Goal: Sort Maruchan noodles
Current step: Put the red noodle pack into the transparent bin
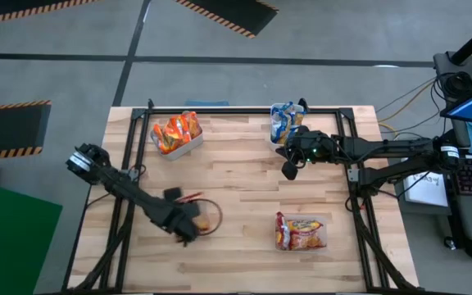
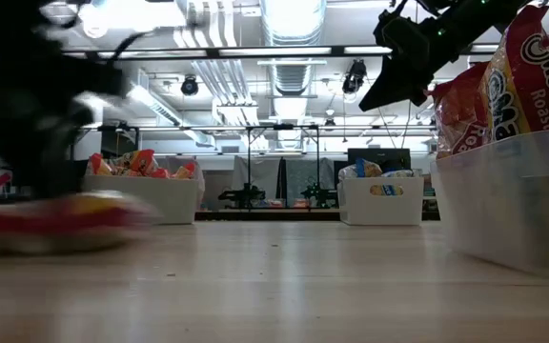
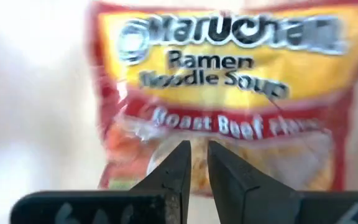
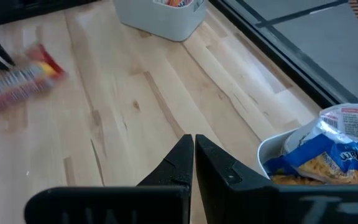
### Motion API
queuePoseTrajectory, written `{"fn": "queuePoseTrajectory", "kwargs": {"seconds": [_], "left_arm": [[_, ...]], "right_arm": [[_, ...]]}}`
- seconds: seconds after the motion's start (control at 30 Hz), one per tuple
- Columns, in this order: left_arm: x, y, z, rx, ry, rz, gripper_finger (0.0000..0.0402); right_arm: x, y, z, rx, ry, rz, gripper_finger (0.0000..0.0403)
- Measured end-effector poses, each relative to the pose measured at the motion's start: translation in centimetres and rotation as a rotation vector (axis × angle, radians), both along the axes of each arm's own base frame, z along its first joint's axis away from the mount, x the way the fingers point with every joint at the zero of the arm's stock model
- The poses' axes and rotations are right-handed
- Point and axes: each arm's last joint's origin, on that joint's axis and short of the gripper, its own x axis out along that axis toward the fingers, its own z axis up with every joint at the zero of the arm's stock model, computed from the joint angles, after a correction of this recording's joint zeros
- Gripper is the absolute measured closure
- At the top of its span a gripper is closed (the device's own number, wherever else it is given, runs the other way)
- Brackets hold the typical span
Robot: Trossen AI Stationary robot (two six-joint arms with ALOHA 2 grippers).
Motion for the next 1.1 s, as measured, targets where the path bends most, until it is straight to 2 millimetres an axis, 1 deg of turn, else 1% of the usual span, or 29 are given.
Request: {"fn": "queuePoseTrajectory", "kwargs": {"seconds": [0.1,0.17,0.27,0.37,0.43,0.53,0.6,0.67,0.73,0.83,1.1], "left_arm": [[2.3,0.1,1.9,0.118,-0.171,-0.138,0.0365],[3.3,-0.1,3.1,0.185,-0.24,-0.235,0.0365],[4.2,-0.3,4.4,0.257,-0.322,-0.348,0.0365],[4.7,-0.2,4.6,0.281,-0.377,-0.427,0.0365],[4.9,-0.1,4.1,0.276,-0.397,-0.467,0.0365],[4.9,0.6,2.4,0.242,-0.42,-0.491,0.0365],[4.5,1.1,0.9,0.224,-0.426,-0.488,0.0365],[4.1,1.4,-0.1,0.217,-0.458,-0.481,0.0365],[3.7,1.6,-1.0,0.21,-0.487,-0.473,0.0365],[3.1,2.0,-2.1,0.203,-0.517,-0.464,0.0365],[1.9,3.3,-4.2,0.19,-0.582,-0.416,0.0365]], "right_arm": [[0.0,0.0,0.0,0.007,-0.001,-0.005,0.0394],[0.0,0.0,0.0,0.016,-0.004,-0.01,0.0394],[0.0,0.1,0.0,0.049,-0.011,-0.018,0.0394],[0.1,0.2,-0.1,0.164,-0.043,-0.052,0.0394],[0.2,0.2,-0.3,0.254,-0.061,-0.103,0.0394],[0.8,0.2,-1.2,0.341,-0.043,-0.123,0.0393],[1.4,0.3,-2.1,0.424,-0.012,-0.123,0.0386],[2.1,0.3,-3.3,0.512,0.036,-0.12,0.037],[2.8,0.4,-4.6,0.586,0.083,-0.128,0.0349],[4.2,0.2,-6.2,0.636,0.127,-0.151,0.031],[8.4,-0.3,-8.0,0.688,0.15,-0.14,0.0193]]}}
